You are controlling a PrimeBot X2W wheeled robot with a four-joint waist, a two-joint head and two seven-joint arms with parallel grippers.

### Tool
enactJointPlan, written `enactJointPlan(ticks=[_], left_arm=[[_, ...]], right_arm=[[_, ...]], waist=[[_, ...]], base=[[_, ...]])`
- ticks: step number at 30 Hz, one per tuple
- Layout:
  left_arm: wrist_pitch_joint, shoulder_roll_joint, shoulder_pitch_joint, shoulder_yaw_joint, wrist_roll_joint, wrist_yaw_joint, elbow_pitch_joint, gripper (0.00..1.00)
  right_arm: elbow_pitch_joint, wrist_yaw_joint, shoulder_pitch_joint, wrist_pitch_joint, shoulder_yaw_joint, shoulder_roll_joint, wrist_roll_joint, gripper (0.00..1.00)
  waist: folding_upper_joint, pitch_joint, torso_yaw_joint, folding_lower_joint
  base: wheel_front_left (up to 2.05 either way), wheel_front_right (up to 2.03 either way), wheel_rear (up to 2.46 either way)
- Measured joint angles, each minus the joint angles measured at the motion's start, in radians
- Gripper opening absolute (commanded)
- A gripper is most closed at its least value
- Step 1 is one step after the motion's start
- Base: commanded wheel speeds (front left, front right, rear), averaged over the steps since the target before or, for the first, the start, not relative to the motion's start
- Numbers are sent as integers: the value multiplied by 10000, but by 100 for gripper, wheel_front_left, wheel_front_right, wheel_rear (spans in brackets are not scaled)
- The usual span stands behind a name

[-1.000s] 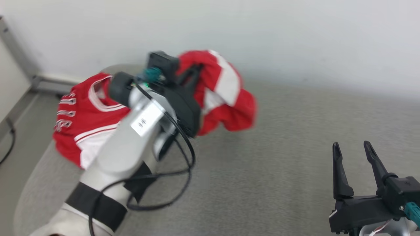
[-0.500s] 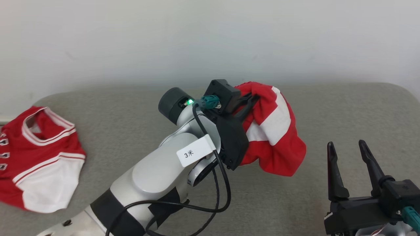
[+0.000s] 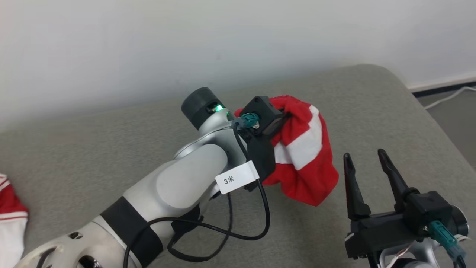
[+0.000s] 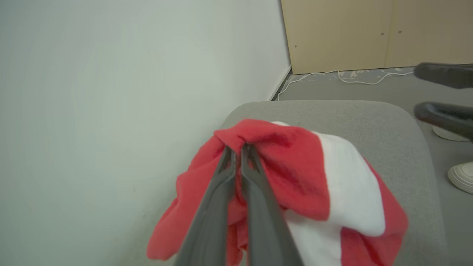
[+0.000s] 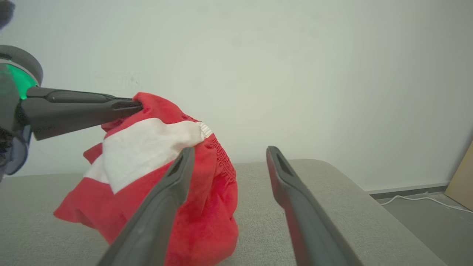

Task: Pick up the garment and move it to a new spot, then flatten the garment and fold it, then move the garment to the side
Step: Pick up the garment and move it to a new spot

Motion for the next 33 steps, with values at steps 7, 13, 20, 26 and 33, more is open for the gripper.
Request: enactJointPlan(ticks=[7, 13, 20, 26, 33], left_arm=[[-635, 249, -167, -606, 899, -272, 765, 0], [-1014, 414, -648, -725, 1609, -355, 1377, 0], [-1129, 629, -785, -750, 2113, -362, 2452, 64], [-1127, 314, -648, -750, 2146, -408, 2742, 100], [-1312, 167, -456, -750, 2092, -437, 2932, 100]], right_arm=[[272, -2, -341, -79, 295, -2, 228, 100], [405, -2, -379, -178, 309, -2, 474, 100], [698, -2, -580, -313, 575, 2, 652, 100], [723, -2, -588, -433, 324, -2, 662, 100], [993, -2, -748, -606, 303, 4, 665, 100]], waist=[[0, 260, -1003, 0], [0, 678, -1512, 0], [1, 1073, -1725, 1], [0, 1144, -1596, 1], [1, 1060, -1235, 1]], base=[[0, 0, 0], [0, 0, 0], [0, 0, 0], [0, 0, 0], [0, 0, 0]])
